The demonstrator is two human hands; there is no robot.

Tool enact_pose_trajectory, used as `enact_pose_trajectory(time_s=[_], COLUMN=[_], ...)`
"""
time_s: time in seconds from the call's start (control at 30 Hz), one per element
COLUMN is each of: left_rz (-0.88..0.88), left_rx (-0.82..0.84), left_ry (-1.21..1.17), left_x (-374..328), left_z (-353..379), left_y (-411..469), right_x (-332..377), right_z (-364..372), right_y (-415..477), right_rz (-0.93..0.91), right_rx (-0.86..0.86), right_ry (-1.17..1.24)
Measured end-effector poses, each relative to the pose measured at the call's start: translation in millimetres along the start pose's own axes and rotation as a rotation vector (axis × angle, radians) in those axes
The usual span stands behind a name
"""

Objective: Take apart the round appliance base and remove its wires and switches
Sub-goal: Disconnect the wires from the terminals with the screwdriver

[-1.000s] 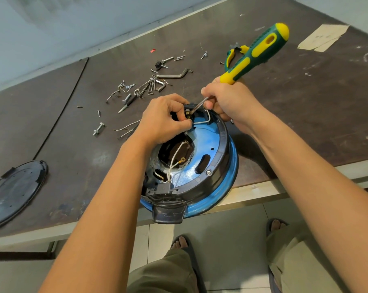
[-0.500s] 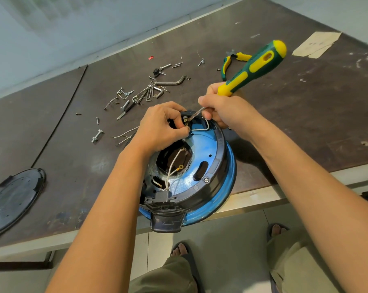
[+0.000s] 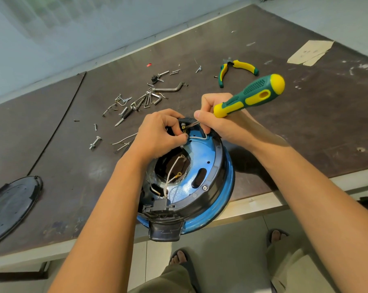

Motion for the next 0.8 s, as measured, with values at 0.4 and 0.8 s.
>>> enact_pose_trajectory(time_s=[0.4,0.8], left_rz=[-0.007,-0.009], left_rx=[0.009,0.021], left_ry=[-0.01,-0.006], left_x=[0,-2], left_z=[1,1], left_y=[0,0], right_x=[2,-6], right_z=[2,4], right_y=[9,5], right_rz=[0.196,0.433], right_rx=[-0.002,0.03], right_ry=[0.011,0.195])
Point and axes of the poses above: each hand's wrist, its own y-axis towards the middle knuckle, its own z-axis out of the palm, x = y × z, the point moved 8 cm from there along y, towards the middle knuckle, and after that the axes turned 13 degrees about -x, right-handed, at the moved point
